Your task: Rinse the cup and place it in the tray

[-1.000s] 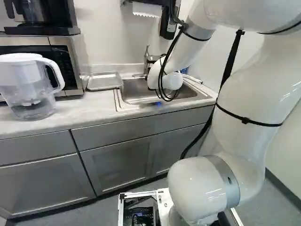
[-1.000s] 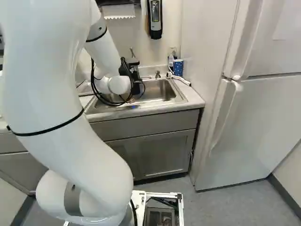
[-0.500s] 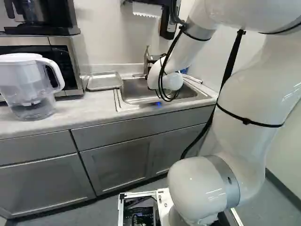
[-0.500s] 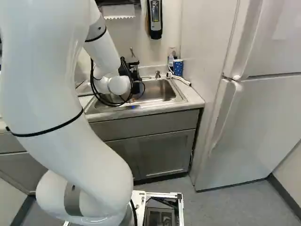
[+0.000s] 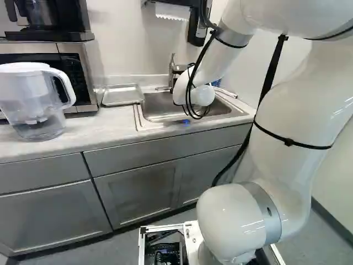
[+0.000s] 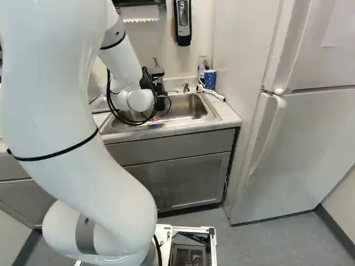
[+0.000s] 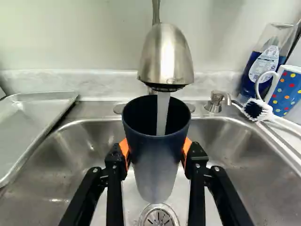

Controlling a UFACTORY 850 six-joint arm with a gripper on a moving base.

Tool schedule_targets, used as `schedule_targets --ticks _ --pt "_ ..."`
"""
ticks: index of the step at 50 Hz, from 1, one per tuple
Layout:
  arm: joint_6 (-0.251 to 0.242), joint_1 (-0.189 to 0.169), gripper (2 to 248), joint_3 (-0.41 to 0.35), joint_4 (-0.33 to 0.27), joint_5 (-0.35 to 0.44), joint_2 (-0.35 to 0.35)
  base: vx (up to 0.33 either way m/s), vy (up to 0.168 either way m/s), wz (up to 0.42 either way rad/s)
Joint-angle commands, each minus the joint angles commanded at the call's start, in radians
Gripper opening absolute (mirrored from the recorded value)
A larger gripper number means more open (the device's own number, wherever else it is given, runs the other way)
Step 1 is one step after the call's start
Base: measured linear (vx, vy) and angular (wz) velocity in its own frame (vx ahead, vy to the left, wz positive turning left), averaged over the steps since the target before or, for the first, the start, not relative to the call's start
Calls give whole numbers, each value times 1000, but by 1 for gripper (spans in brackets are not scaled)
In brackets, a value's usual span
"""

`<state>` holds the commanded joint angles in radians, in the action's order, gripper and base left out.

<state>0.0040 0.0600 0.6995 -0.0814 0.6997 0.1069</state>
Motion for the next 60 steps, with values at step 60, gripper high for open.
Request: schedule_targets --ticks 60 --pt "0 0 124 0 0 0 0 0 0 0"
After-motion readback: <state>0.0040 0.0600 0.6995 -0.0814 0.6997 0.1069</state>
